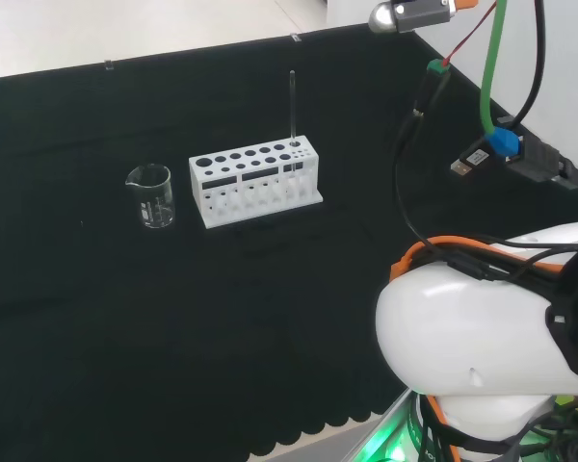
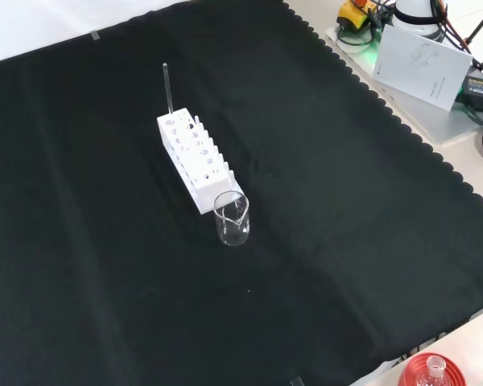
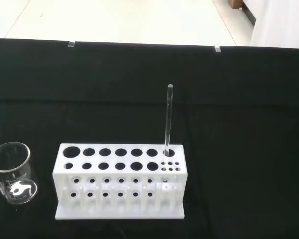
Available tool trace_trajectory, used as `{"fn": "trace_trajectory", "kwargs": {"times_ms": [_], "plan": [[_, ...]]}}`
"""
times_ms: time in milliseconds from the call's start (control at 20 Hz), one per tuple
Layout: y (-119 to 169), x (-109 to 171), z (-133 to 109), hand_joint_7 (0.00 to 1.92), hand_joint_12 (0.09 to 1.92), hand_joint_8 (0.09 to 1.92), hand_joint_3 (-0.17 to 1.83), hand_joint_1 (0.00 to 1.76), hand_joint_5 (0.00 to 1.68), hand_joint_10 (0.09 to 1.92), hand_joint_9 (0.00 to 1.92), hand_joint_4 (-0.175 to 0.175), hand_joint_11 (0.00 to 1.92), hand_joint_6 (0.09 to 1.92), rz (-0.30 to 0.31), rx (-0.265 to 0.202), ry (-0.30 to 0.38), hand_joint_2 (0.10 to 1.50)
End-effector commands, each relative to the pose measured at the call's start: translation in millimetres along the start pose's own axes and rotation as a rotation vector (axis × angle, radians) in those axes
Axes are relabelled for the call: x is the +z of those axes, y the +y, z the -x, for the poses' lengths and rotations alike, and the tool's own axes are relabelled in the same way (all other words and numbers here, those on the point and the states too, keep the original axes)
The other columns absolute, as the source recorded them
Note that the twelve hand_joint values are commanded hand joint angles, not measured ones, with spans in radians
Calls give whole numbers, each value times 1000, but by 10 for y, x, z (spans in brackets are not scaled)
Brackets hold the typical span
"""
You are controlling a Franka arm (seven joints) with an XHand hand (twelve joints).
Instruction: Take the glass rod from the white test tube rack.
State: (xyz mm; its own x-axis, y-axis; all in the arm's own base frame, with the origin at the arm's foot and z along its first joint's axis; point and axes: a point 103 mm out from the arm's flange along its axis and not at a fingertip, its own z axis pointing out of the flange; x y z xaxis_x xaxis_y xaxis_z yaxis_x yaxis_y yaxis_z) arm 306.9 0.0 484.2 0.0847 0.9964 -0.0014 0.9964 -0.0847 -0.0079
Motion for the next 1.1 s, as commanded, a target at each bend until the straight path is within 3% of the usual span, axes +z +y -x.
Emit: {"fn": "trace_trajectory", "kwargs": {"times_ms": [50,550,600,800,1000,1100], "plan": [[-3,3,12,129,1376,845,652,660,145,832,257,-150,59,476,4,0,-6,735],[-10,68,97,120,1432,899,593,649,161,876,272,-152,49,447,-16,-12,-19,770],[14,63,-8,121,1433,901,592,649,163,876,273,-152,59,447,-19,-15,14,771],[44,67,-118,129,1410,906,582,648,169,869,304,-152,166,449,-11,-17,-26,775],[70,104,-17,192,1366,901,579,649,211,835,418,-152,347,481,4,-41,-5,778],[85,128,86,272,1343,894,579,653,251,817,481,-152,397,537,37,-77,1,777]]}}
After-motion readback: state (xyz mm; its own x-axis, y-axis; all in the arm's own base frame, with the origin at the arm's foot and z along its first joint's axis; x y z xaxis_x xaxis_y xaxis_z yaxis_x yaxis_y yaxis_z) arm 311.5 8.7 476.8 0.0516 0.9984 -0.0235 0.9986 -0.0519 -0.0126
